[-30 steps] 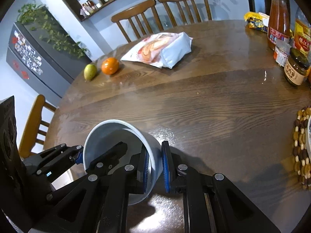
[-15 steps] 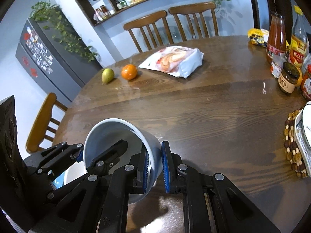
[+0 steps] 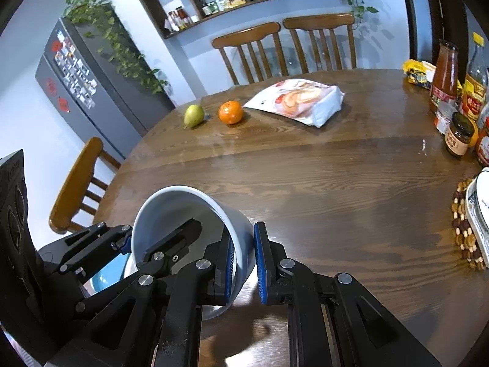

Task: Organize plates and bowls
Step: 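Carry the ramekin with the right gripper and lower it into the stacked bowls, then open the right gripper to release the ramekin and withdraw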

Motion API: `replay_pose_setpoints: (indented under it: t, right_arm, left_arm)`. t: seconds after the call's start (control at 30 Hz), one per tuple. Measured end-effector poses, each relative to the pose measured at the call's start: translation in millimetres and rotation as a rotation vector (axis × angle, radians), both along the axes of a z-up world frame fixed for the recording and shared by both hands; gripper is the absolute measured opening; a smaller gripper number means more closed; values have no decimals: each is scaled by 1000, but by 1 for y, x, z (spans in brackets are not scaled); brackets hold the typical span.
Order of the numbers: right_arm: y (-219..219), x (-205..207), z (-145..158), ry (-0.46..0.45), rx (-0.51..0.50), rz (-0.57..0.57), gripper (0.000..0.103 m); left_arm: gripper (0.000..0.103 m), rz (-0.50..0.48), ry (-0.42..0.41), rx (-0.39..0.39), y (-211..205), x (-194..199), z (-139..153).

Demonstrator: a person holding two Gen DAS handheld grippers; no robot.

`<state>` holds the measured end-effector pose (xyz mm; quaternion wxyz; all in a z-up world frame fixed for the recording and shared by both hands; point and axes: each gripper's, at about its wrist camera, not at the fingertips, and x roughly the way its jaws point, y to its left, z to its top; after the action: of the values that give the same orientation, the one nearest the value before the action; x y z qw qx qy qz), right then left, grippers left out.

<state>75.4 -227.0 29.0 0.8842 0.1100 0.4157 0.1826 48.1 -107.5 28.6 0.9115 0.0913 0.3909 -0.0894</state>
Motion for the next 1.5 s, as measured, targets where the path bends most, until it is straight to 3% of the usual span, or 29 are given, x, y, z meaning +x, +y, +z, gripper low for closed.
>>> replay_pose_setpoints:
  t: [0.23, 0.77, 1.2, 1.5]
  right_arm:
    - [30, -4, -4, 19, -3, 37, 15]
    - [92, -3, -52, 184, -15, 133, 15]
    - [110, 2, -72, 261, -48, 137, 15]
    - [116, 5, -70, 253, -95, 134, 15]
  left_arm:
    - [16, 35, 29, 3, 28, -7, -5]
    - [16, 108, 218, -12, 86, -12, -52]
    - [16, 114, 295, -42, 99, -7, -71]
    - [17, 105, 317, -64, 102, -3, -74]
